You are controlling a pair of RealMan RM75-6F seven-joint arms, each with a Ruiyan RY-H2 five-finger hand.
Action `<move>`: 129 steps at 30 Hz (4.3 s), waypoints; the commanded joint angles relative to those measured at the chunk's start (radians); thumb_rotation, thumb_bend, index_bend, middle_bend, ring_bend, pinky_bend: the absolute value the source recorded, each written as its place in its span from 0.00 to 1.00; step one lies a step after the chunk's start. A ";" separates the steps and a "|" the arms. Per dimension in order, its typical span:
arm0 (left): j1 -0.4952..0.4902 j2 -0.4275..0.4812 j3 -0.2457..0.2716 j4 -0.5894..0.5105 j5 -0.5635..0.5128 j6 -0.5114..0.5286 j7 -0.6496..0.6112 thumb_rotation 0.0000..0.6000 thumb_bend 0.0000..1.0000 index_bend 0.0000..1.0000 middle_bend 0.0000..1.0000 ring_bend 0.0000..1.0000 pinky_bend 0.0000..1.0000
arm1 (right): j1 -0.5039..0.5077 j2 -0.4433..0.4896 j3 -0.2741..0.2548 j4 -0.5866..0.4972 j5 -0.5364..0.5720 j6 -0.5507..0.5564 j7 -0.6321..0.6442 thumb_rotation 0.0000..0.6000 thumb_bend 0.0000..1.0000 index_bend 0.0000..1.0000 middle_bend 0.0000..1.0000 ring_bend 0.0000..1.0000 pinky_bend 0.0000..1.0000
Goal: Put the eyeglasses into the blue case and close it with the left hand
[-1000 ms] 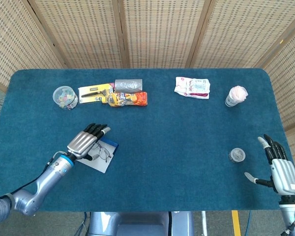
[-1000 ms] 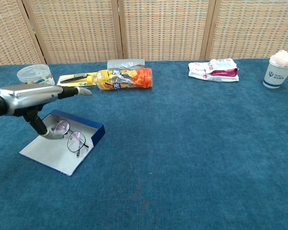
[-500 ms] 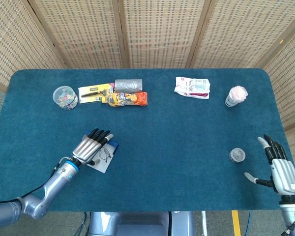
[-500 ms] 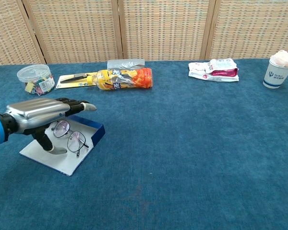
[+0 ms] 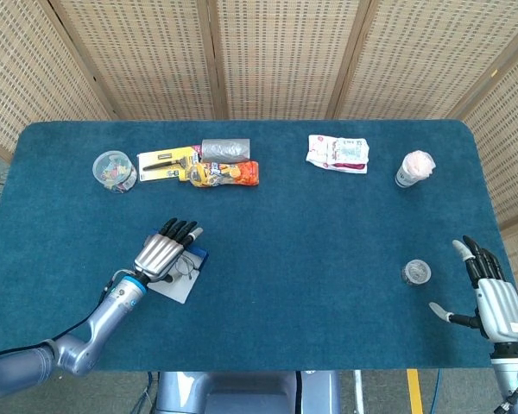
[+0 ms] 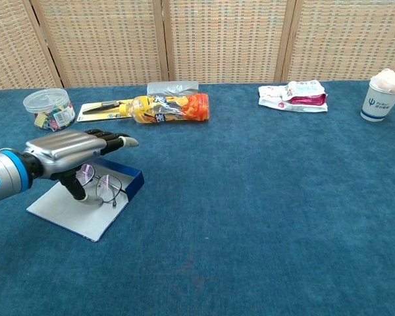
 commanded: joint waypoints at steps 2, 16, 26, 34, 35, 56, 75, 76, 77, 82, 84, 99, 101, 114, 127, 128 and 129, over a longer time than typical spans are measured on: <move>-0.009 -0.011 -0.012 0.017 -0.014 0.000 0.000 1.00 0.00 0.00 0.00 0.00 0.00 | 0.000 0.000 0.000 0.000 0.000 0.000 0.001 1.00 0.00 0.00 0.00 0.00 0.00; 0.031 0.103 0.027 -0.090 0.068 0.088 -0.097 1.00 0.00 0.00 0.00 0.00 0.00 | -0.001 0.000 0.000 0.001 -0.001 0.002 0.004 1.00 0.00 0.00 0.00 0.00 0.00; 0.157 0.157 0.118 -0.090 0.202 0.290 -0.236 1.00 0.10 0.34 0.00 0.00 0.00 | -0.002 -0.001 -0.002 0.000 -0.006 0.007 -0.001 1.00 0.00 0.00 0.00 0.00 0.00; 0.205 0.105 0.157 -0.009 0.227 0.317 -0.297 1.00 0.22 0.39 0.00 0.00 0.00 | -0.002 -0.001 -0.002 0.000 -0.007 0.008 -0.003 1.00 0.00 0.00 0.00 0.00 0.00; 0.207 0.099 0.159 0.000 0.229 0.317 -0.305 1.00 0.23 0.39 0.00 0.00 0.00 | -0.002 -0.001 -0.002 0.000 -0.007 0.007 -0.002 1.00 0.00 0.00 0.00 0.00 0.00; 0.244 -0.056 0.181 0.256 0.294 0.359 -0.463 1.00 0.27 0.39 0.00 0.00 0.00 | -0.001 0.001 -0.002 0.000 -0.006 0.004 0.007 1.00 0.00 0.00 0.00 0.00 0.00; 0.245 -0.083 0.169 0.300 0.288 0.337 -0.450 1.00 0.32 0.39 0.00 0.00 0.00 | -0.001 0.001 -0.003 0.000 -0.007 0.004 0.007 1.00 0.00 0.00 0.00 0.00 0.00; 0.244 -0.083 0.169 0.301 0.288 0.336 -0.449 1.00 0.35 0.39 0.00 0.00 0.00 | -0.001 0.002 -0.002 -0.001 -0.006 0.004 0.007 1.00 0.00 0.00 0.00 0.00 0.00; 0.244 -0.083 0.169 0.301 0.288 0.334 -0.449 1.00 0.38 0.40 0.00 0.00 0.00 | -0.001 0.002 -0.002 -0.001 -0.006 0.004 0.007 1.00 0.00 0.00 0.00 0.00 0.00; 0.243 -0.080 0.168 0.297 0.292 0.338 -0.454 1.00 0.51 0.41 0.00 0.00 0.00 | -0.001 0.001 -0.003 0.001 -0.007 0.004 0.009 1.00 0.00 0.00 0.00 0.00 0.00; 0.241 -0.078 0.165 0.296 0.291 0.337 -0.451 1.00 0.53 0.41 0.00 0.00 0.00 | -0.001 0.001 -0.003 0.001 -0.008 0.005 0.009 1.00 0.00 0.00 0.00 0.00 0.00; 0.191 -0.055 0.108 0.255 0.240 0.260 -0.451 1.00 0.54 0.42 0.00 0.00 0.00 | 0.000 0.002 -0.003 0.001 -0.008 0.003 0.010 1.00 0.00 0.00 0.00 0.00 0.00; 0.174 -0.050 0.091 0.243 0.222 0.229 -0.452 1.00 0.54 0.44 0.00 0.00 0.00 | 0.000 0.002 -0.004 0.001 -0.008 0.003 0.011 1.00 0.00 0.00 0.00 0.00 0.00; 0.194 -0.010 0.120 0.187 0.237 0.257 -0.449 1.00 0.57 0.68 0.00 0.00 0.00 | 0.001 0.005 -0.004 -0.001 -0.008 -0.001 0.021 1.00 0.00 0.00 0.00 0.00 0.00; 0.262 0.247 0.189 -0.121 0.257 0.319 -0.311 1.00 0.58 0.72 0.00 0.00 0.00 | 0.000 0.005 -0.005 -0.003 -0.010 0.002 0.019 1.00 0.00 0.00 0.00 0.00 0.00; 0.262 0.272 0.190 -0.157 0.250 0.313 -0.291 1.00 0.58 0.72 0.00 0.00 0.00 | 0.000 0.005 -0.005 -0.003 -0.009 0.003 0.018 1.00 0.00 0.00 0.00 0.00 0.00; 0.262 0.288 0.190 -0.182 0.245 0.307 -0.275 1.00 0.58 0.72 0.00 0.00 0.00 | 0.000 0.005 -0.005 -0.004 -0.009 0.002 0.018 1.00 0.00 0.00 0.00 0.00 0.00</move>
